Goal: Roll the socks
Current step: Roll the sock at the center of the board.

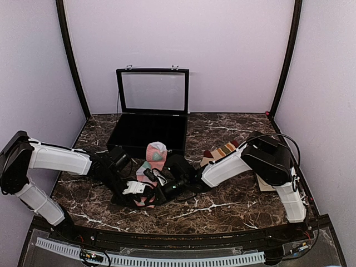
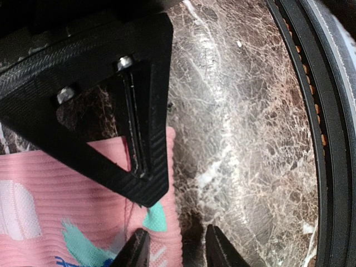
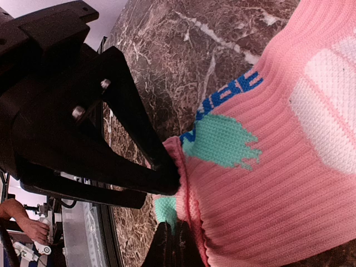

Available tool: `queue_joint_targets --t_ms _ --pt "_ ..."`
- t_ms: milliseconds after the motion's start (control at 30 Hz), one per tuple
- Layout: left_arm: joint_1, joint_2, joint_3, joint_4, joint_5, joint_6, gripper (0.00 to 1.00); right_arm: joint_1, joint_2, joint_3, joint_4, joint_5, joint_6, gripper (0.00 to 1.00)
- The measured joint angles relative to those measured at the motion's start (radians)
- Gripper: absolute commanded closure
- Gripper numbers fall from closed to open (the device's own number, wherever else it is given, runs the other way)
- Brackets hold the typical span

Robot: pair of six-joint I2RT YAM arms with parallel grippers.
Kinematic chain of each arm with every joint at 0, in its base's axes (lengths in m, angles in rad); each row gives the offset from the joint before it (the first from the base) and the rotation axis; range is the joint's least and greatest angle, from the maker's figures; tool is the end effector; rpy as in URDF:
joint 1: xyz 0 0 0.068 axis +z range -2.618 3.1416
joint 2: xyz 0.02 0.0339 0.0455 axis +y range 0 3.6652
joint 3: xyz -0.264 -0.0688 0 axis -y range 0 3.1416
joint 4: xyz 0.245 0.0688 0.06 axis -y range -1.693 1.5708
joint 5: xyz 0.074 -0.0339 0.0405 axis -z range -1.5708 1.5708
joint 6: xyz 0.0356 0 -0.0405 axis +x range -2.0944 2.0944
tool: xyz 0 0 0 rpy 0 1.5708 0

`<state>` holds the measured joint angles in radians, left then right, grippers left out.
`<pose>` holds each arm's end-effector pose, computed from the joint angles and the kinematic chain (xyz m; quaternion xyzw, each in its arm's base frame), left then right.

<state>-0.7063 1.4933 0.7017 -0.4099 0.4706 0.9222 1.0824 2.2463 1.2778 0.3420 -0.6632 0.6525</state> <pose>0.1817 -0.1762 0.1460 0.7245 0.6250 -0.2086 0.2022 0.1946 0.4130 0.0918 -0.3243 0.7911 0.5155 0.0570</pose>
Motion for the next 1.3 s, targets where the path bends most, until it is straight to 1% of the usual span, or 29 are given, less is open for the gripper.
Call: queue_joint_targets --t_ms 133,200,300,400,433,467,533,733,833,900,933,967,1000,1033,1133,1167,1233,1300 --pt "0.000 0.006 0.003 0.009 -0.009 -0.014 0.77 0.000 -0.002 -0.009 0.014 0.004 0.001 1.00" --pt "0.000 0.010 0.003 0.018 -0.013 -0.020 0.81 0.000 -0.008 -0.020 0.023 0.012 0.002 0.94" --pt "0.000 0.016 0.003 0.027 -0.019 -0.029 0.87 0.000 -0.022 -0.047 0.044 0.031 0.010 0.91" --pt "-0.001 0.022 0.003 0.034 -0.019 -0.041 0.89 0.002 -0.042 -0.073 0.060 0.056 0.014 0.85" --pt "-0.001 0.025 0.005 0.033 -0.018 -0.045 0.89 0.002 -0.047 -0.079 0.063 0.062 0.014 0.79" --pt "-0.001 0.029 0.008 0.030 -0.016 -0.049 0.89 0.002 -0.051 -0.085 0.068 0.068 0.014 0.67" --pt "-0.001 0.039 0.019 0.019 -0.011 -0.060 0.90 0.002 -0.066 -0.105 0.082 0.084 0.018 0.59" --pt "0.002 0.079 0.053 -0.019 0.028 -0.090 0.90 0.001 -0.142 -0.172 0.055 0.186 0.003 0.58" --pt "0.007 0.110 0.079 -0.054 0.060 -0.097 0.91 -0.002 -0.226 -0.288 0.071 0.266 -0.001 0.57" --pt "0.017 0.128 0.093 -0.081 0.089 -0.097 0.91 -0.003 -0.302 -0.378 0.080 0.346 -0.014 0.57" --pt "0.024 0.138 0.099 -0.093 0.104 -0.097 0.91 -0.002 -0.334 -0.452 0.082 0.416 -0.040 0.53" --pt "0.031 0.146 0.104 -0.105 0.122 -0.097 0.91 0.002 -0.377 -0.456 0.082 0.423 -0.042 0.21" --pt "0.037 0.153 0.106 -0.116 0.137 -0.097 0.91 0.006 -0.416 -0.487 0.085 0.472 -0.060 0.03" --pt "0.045 0.162 0.111 -0.132 0.156 -0.096 0.91 0.015 -0.461 -0.520 0.087 0.538 -0.082 0.01" --pt "0.071 0.199 0.132 -0.183 0.208 -0.094 0.90 0.037 -0.593 -0.594 0.115 0.688 -0.138 0.01" --pt "0.079 0.214 0.143 -0.202 0.225 -0.092 0.88 0.040 -0.640 -0.620 0.146 0.742 -0.145 0.01" --pt "0.101 0.240 0.161 -0.236 0.253 -0.085 0.85 0.025 -0.705 -0.650 0.183 0.831 -0.142 0.01" --pt "0.118 0.265 0.179 -0.278 0.280 -0.070 0.84 -0.016 -0.764 -0.663 0.194 0.934 -0.116 0.00"
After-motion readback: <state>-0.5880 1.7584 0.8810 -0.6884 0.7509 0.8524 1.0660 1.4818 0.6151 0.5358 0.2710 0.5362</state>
